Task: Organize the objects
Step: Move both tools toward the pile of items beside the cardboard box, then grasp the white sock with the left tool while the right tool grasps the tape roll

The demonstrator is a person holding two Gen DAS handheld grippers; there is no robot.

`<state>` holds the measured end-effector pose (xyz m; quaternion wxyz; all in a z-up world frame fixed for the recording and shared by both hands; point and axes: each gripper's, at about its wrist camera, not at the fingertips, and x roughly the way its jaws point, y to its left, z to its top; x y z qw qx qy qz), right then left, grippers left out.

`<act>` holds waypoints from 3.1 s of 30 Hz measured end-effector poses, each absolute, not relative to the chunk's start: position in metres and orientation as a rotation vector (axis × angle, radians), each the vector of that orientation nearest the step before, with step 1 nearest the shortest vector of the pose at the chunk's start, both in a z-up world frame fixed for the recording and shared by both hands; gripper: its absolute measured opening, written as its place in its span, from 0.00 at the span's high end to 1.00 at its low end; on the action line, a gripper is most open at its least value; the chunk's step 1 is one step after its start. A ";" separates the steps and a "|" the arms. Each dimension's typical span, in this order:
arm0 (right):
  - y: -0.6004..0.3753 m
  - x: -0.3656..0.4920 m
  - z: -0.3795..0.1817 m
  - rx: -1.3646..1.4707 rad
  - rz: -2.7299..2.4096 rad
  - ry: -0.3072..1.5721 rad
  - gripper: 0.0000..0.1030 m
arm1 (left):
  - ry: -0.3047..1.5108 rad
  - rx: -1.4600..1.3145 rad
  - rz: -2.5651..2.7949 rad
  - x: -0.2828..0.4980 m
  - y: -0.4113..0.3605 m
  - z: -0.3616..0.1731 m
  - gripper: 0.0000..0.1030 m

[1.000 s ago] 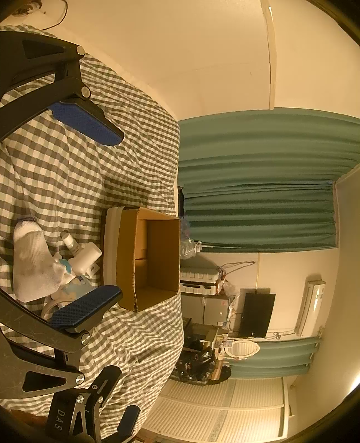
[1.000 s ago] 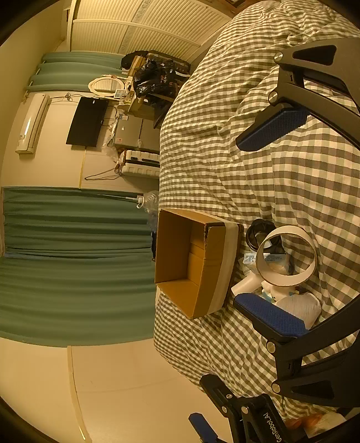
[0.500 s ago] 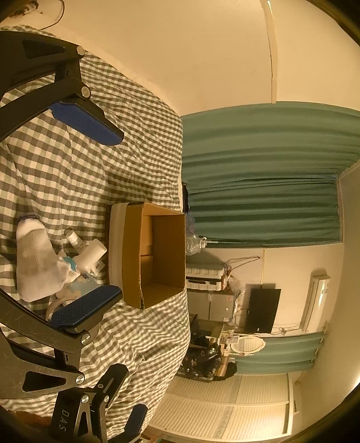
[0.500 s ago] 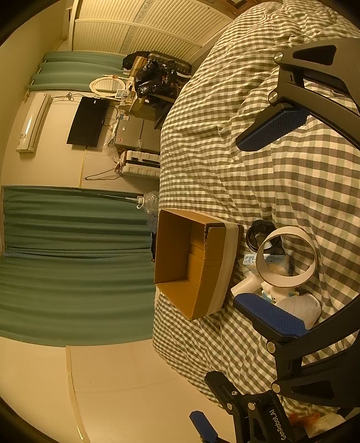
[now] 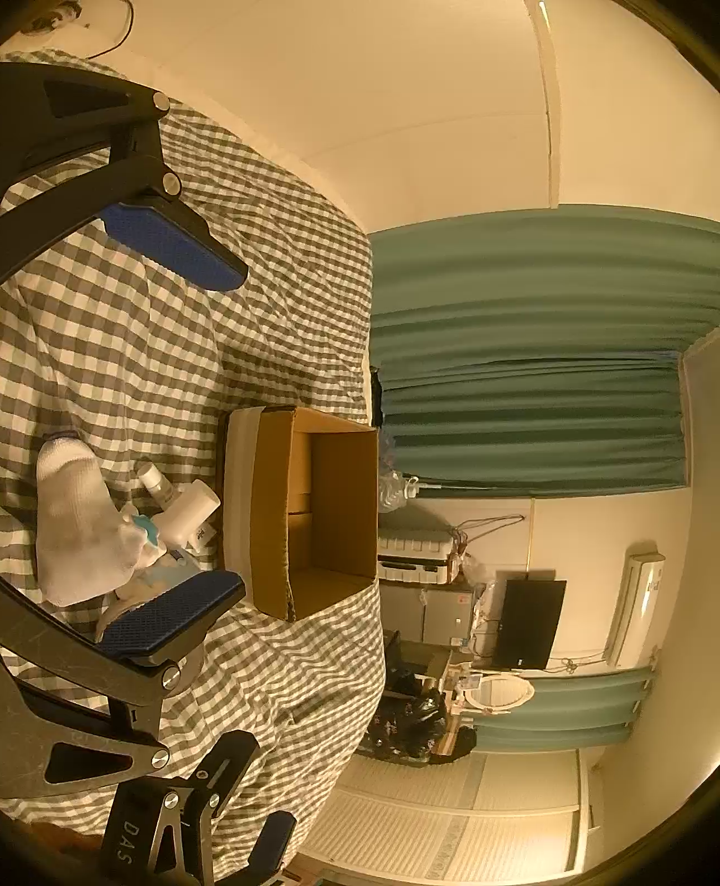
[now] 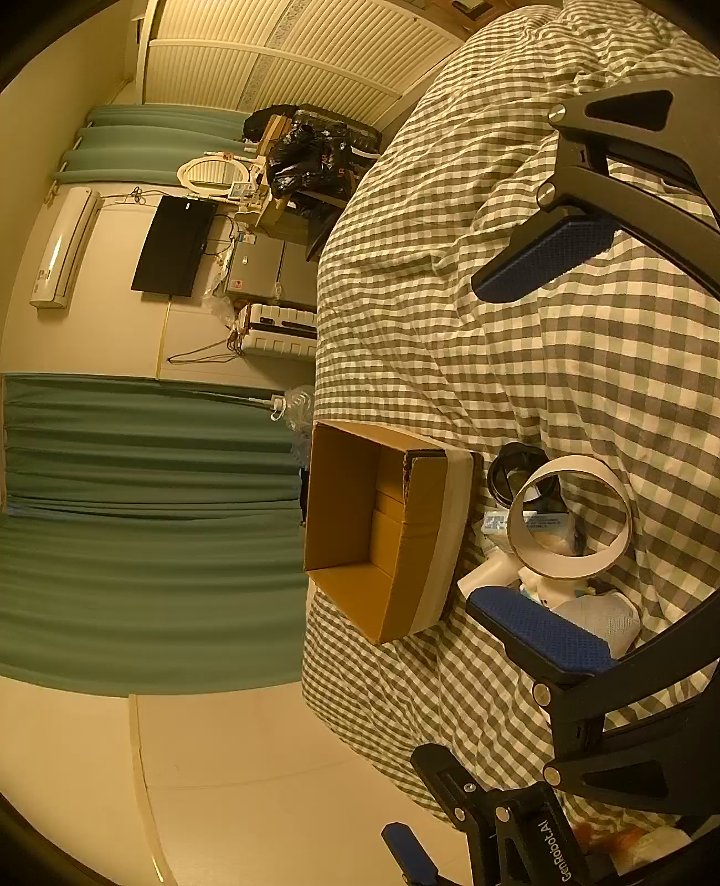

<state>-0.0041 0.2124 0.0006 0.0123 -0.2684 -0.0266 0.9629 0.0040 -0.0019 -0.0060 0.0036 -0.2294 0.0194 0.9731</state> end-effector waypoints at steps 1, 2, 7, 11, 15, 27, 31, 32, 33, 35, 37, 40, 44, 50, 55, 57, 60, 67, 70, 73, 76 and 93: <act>0.213 -0.004 0.001 -0.838 3.001 -0.082 0.00 | 0.066 -0.720 3.048 0.004 -0.001 -0.006 0.00; 0.211 -0.005 0.000 -0.840 3.000 -0.083 0.00 | 0.065 -0.724 3.045 0.004 -0.002 -0.006 0.00; 0.209 -0.005 -0.001 -0.843 3.003 -0.083 0.00 | 0.045 -0.722 3.043 0.003 -0.005 -0.006 0.00; 0.207 -0.006 -0.002 -0.852 3.013 -0.085 0.00 | 0.038 -0.717 3.051 0.005 -0.006 -0.004 0.00; 0.202 -0.006 -0.001 -0.848 3.026 -0.100 0.00 | 0.044 -0.720 3.045 0.004 -0.005 -0.005 0.00; 0.207 -0.021 -0.021 -0.934 2.999 -0.116 0.00 | 0.020 -0.837 2.968 -0.011 -0.001 -0.027 0.00; 0.207 -0.037 -0.040 -1.036 2.972 -0.140 0.07 | 0.067 -0.931 2.937 -0.020 0.003 -0.045 0.00; 0.208 -0.039 -0.044 -1.060 2.967 -0.140 0.08 | 0.084 -0.947 2.924 -0.022 0.005 -0.049 0.00; 0.208 -0.043 -0.049 -1.093 2.959 -0.140 0.10 | 0.094 -0.963 2.909 -0.023 0.007 -0.052 0.00; 0.208 -0.051 -0.061 -1.159 2.943 -0.139 0.13 | 0.109 -0.994 2.872 -0.026 0.011 -0.060 0.00; 0.208 -0.059 -0.071 -1.212 2.922 -0.138 0.23 | 0.132 -1.021 2.843 -0.028 0.015 -0.066 0.00; 0.211 -0.068 -0.083 -1.298 2.905 -0.107 0.48 | 0.142 -1.068 2.808 -0.031 0.019 -0.074 0.00; 0.218 -0.074 -0.094 -1.367 2.902 -0.034 0.78 | 0.127 -1.117 2.745 -0.035 0.021 -0.087 0.00; 0.221 -0.073 -0.095 -1.373 2.910 -0.002 0.89 | 0.110 -1.185 2.625 -0.040 0.028 -0.103 0.00; 0.221 -0.070 -0.092 -1.355 2.914 0.001 0.89 | 0.080 -1.218 2.551 -0.040 0.032 -0.112 0.00; 0.221 -0.068 -0.091 -1.347 2.917 -0.002 0.89 | 0.076 -1.218 2.533 -0.039 0.033 -0.113 0.00; 0.221 -0.065 -0.088 -1.334 2.927 -0.004 0.89 | 0.066 -1.172 2.529 -0.034 0.033 -0.107 0.24; 0.219 -0.060 -0.076 -1.272 2.966 -0.018 0.90 | 0.162 -1.106 2.592 -0.028 0.034 -0.089 0.39; 0.217 -0.058 -0.067 -1.239 2.997 -0.028 0.92 | 0.137 -1.077 2.608 -0.029 0.026 -0.076 0.41; 0.216 -0.060 -0.056 -1.217 3.029 -0.047 0.92 | 0.129 -1.042 2.630 -0.038 0.019 -0.057 0.42; 0.212 -0.069 -0.038 -1.182 3.052 -0.102 0.92 | 0.158 -0.999 2.662 -0.055 0.016 -0.036 0.42; 0.214 -0.186 0.046 -1.048 3.105 -0.237 0.92 | 0.152 -0.970 2.742 -0.207 -0.002 0.014 0.42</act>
